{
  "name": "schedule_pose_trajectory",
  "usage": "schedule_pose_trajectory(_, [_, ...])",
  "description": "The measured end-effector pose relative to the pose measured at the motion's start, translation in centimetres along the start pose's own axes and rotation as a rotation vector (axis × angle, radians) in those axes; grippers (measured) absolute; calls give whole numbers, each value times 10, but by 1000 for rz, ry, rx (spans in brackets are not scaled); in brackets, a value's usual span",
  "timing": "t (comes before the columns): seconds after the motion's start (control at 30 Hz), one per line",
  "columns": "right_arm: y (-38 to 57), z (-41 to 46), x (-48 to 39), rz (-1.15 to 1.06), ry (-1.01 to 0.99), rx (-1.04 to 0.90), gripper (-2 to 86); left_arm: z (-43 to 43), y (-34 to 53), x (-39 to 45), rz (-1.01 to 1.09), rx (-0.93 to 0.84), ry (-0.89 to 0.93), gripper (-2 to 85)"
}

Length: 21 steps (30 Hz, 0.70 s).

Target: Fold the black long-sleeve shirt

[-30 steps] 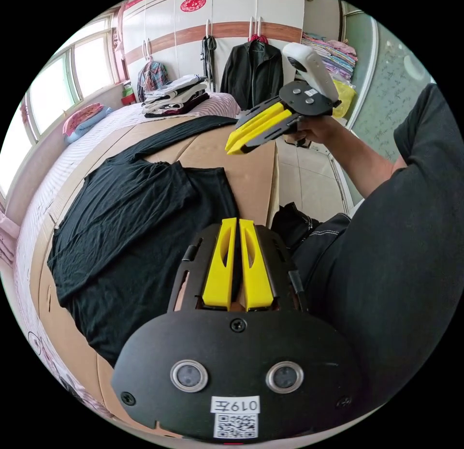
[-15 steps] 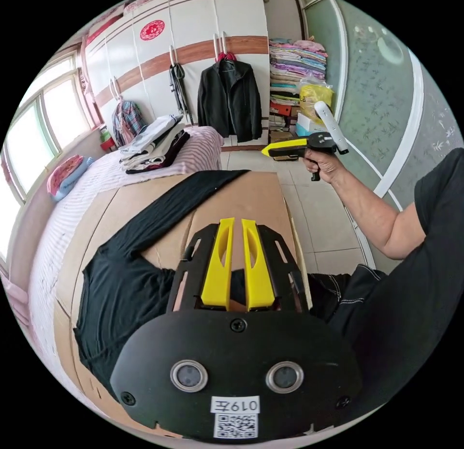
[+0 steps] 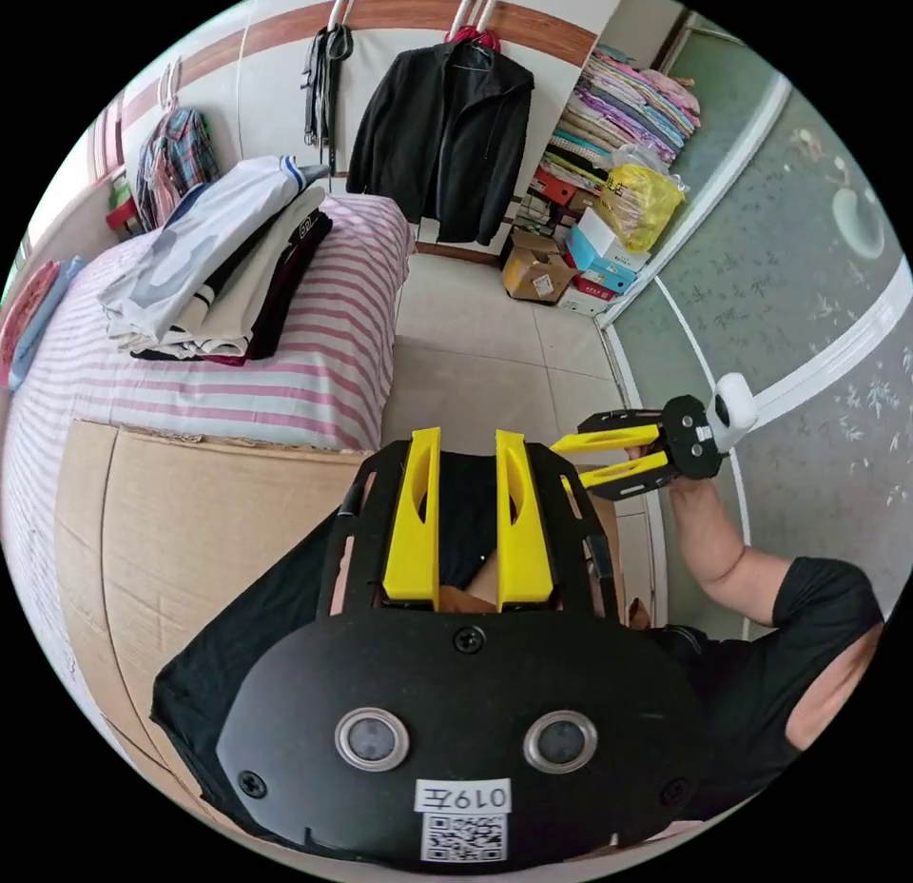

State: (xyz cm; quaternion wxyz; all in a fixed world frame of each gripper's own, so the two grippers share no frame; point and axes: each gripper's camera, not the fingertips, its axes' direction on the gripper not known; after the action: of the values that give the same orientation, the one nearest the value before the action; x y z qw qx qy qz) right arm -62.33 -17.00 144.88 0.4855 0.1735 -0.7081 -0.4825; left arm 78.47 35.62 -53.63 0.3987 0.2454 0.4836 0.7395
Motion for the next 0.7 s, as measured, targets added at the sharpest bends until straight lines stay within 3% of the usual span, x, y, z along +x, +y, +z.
schedule_pose_trajectory(0.1, [-5, 8, 10, 23, -55, -12, 54, 12, -46, -27, -61, -28, 95, 78])
schedule_pose_trajectory(0.3, [-19, 15, 7, 12, -32, -3, 1, 20, -107, -38, -31, -81, -24, 76])
schedule_pose_trajectory(0.47, [-34, -6, -69, -215, 141, 198, -7, 19, -140, -44, -12, -105, -53, 79])
schedule_pose_trajectory(0.7, [-45, 30, -167, -445, 234, 99, -10, 19, -167, -41, 83, -187, 33, 96])
